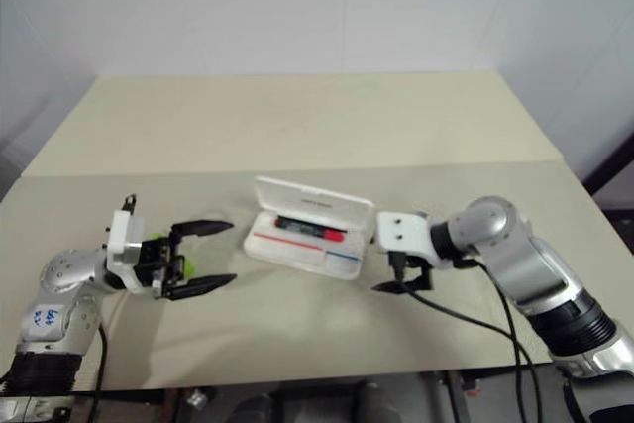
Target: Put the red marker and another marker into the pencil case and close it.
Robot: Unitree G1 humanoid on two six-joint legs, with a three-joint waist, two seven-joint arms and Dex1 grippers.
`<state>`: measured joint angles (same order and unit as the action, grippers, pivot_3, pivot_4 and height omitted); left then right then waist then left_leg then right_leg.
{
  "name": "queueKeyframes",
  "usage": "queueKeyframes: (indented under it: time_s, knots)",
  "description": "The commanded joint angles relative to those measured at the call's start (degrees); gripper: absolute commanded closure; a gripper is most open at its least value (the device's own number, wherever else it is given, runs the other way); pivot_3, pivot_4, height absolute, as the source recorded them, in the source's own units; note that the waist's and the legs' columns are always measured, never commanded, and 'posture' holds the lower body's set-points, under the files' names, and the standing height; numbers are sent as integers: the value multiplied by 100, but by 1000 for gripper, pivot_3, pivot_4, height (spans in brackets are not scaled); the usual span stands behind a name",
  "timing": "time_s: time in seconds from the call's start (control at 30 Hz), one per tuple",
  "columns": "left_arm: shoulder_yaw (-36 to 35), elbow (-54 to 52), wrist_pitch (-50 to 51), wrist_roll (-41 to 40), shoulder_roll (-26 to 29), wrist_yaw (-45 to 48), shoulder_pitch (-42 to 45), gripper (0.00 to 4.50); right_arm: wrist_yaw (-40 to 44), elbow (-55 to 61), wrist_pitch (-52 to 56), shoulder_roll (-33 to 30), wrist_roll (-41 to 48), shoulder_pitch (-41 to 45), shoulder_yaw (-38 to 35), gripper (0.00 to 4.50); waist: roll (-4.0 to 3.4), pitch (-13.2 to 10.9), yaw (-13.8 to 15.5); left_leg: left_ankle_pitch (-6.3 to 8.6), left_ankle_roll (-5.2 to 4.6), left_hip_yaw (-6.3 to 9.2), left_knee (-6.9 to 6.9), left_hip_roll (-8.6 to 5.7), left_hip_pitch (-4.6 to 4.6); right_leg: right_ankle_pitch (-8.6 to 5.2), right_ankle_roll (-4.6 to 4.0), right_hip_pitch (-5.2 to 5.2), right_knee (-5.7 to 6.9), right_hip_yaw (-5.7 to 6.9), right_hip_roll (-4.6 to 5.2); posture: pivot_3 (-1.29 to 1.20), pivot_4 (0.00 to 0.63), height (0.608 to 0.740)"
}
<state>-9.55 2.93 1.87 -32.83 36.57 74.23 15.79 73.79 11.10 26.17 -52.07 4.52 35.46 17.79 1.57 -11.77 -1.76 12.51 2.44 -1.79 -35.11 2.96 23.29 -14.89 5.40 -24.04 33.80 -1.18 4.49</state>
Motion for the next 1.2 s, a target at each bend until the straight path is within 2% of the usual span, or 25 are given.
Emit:
queueKeyframes:
  time_s: [0.03,0.37,0.53,0.6,0.73,0.93,1.07,1.2]
  knots:
    - [3,-30,-100,30,-15,34,106,0,-26,-290,-199,-140,-90,77,-211,16,1,0,4,0,0,-1,0,0,0,0,0,0,0,-1,0,0,150,740]
    - [10,-134,-86,14,-37,11,17,0,-931,-1263,-192,160,-447,211,-401,16,1,-1,3,2,-4,-40,-1,-1,2,6,10,-28,11,-54,-6,0,150,740]
    - [-11,-120,-121,37,-35,-12,3,0,-893,-1041,-129,112,-349,69,-480,16,1,-1,4,3,-6,-52,-1,-1,5,8,14,-38,15,-67,-8,0,150,740]
    - [-102,-5,-200,200,-36,-292,33,0,-885,-895,-67,57,-307,27,-557,16,1,-1,8,3,-6,-54,-1,-1,5,8,14,-39,15,-69,-9,0,150,740]
    - [-325,135,89,714,-64,-1647,27,0,-830,-602,87,-81,-178,-48,-752,16,2,-1,4,3,-7,-57,-3,-1,4,11,19,-41,19,-75,-9,0,150,740]
    - [-658,-956,1030,1141,-603,-4050,-240,0,-609,-505,-53,-317,115,-144,-1113,16,12,-6,16,4,-8,-59,-6,-1,5,18,32,-39,20,-79,-9,0,150,740]
    - [-676,-1685,1883,1505,-1080,-5484,-311,0,-412,-524,-338,-96,799,-124,-1648,16,17,-8,11,4,-8,-58,-6,-1,3,44,79,-38,23,-80,-12,0,150,740]
    - [-575,-2313,2834,1653,-1520,-6447,-357,0,-239,-464,-422,227,1609,-77,-2095,16,23,-5,8,4,-8,-57,-8,-1,1,53,95,-37,24,-83,-19,0,150,740]
